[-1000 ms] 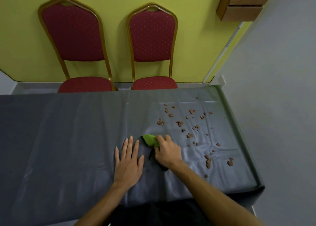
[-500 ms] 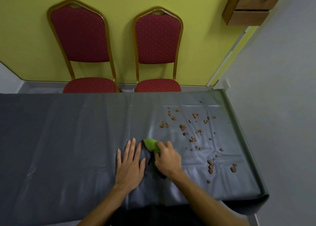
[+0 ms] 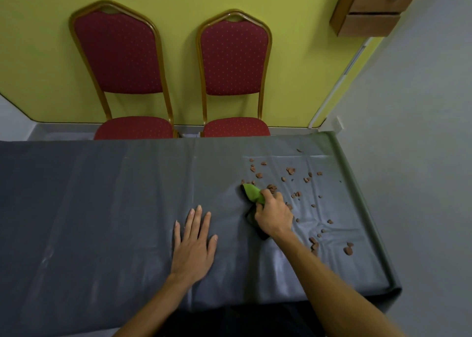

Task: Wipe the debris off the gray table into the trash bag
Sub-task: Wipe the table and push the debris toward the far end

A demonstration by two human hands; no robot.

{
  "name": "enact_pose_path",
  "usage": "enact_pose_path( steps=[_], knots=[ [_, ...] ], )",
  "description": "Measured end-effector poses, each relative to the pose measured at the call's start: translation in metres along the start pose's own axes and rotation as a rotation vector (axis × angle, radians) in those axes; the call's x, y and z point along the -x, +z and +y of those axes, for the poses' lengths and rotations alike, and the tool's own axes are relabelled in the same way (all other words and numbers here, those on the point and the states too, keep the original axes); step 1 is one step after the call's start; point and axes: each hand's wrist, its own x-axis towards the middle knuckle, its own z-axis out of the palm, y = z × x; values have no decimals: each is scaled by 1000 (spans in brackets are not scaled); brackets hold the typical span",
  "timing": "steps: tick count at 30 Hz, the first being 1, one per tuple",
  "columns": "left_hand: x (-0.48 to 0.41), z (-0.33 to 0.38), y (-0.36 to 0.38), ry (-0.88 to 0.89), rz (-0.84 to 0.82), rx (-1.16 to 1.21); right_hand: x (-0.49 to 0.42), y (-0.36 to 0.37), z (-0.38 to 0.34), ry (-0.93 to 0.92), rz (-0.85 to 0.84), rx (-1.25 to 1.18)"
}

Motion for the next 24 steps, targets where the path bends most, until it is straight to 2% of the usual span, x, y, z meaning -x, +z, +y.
enact_pose_path(
  steps=[8, 16, 20, 24],
  knots=[
    [-1, -2, 8, -3, 24, -33, 22, 10, -5, -39, -35, 4],
    [-3, 1, 10, -3, 39, -62, 62, 31, -34, -313, -103, 45],
    [-3, 1, 10, -9, 49, -43, 48, 27, -27, -308, -131, 31],
    [-3, 1, 9, -4, 37, -19, 16, 8, -2, -203, -87, 30]
  ],
)
